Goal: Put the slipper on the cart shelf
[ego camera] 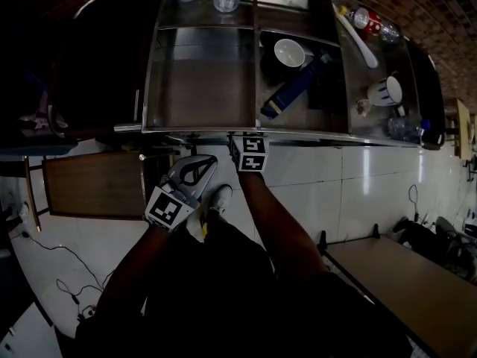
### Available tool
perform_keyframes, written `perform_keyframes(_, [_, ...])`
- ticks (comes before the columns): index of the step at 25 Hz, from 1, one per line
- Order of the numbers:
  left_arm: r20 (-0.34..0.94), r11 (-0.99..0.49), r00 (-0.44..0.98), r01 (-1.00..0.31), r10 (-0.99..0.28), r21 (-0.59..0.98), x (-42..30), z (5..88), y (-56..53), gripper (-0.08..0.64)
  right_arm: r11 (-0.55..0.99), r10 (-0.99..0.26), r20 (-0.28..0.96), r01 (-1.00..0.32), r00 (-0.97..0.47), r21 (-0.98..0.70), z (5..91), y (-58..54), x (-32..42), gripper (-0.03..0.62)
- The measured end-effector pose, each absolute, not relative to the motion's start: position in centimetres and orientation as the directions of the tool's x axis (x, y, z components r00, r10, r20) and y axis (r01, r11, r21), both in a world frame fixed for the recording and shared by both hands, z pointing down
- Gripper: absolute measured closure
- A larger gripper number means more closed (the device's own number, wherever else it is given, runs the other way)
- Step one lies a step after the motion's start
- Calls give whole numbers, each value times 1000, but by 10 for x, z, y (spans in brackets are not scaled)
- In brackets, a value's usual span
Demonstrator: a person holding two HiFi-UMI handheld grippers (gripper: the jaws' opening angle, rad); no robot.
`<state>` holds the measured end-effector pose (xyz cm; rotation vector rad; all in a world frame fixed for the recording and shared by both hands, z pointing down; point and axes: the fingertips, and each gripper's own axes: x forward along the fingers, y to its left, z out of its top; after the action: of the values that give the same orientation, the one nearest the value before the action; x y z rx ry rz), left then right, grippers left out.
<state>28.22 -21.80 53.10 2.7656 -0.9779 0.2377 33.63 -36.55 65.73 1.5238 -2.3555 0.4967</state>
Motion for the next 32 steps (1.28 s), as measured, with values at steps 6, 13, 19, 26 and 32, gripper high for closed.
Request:
perform_keyframes(6, [211,-746,750,-656,-627,115,274,525,-215,558,401,-826,387,-910,-409,-106,646,-349,347,190])
perform_keyframes(13, [202,-737,736,-670,-646,84,266,512,-198,558,467,-807,356,-878,-471,-102,622,-304,344,190])
perform_keyframes(19, [170,-722,721,-688,-672,65,256,486,-179,558,608,-737,278,-784,-617,-126,576,-248,312,222])
perform_keyframes(26, [119,-716,716,-696,-688,45,248,447,-152,558,729,-656,161,-674,-737,-116,491,-201,295,498])
perform_keyframes(32, [117,-696,696,-716,-708,50,236,431,-124,558,824,-552,117,-562,-826,-76,448,-161,273,592])
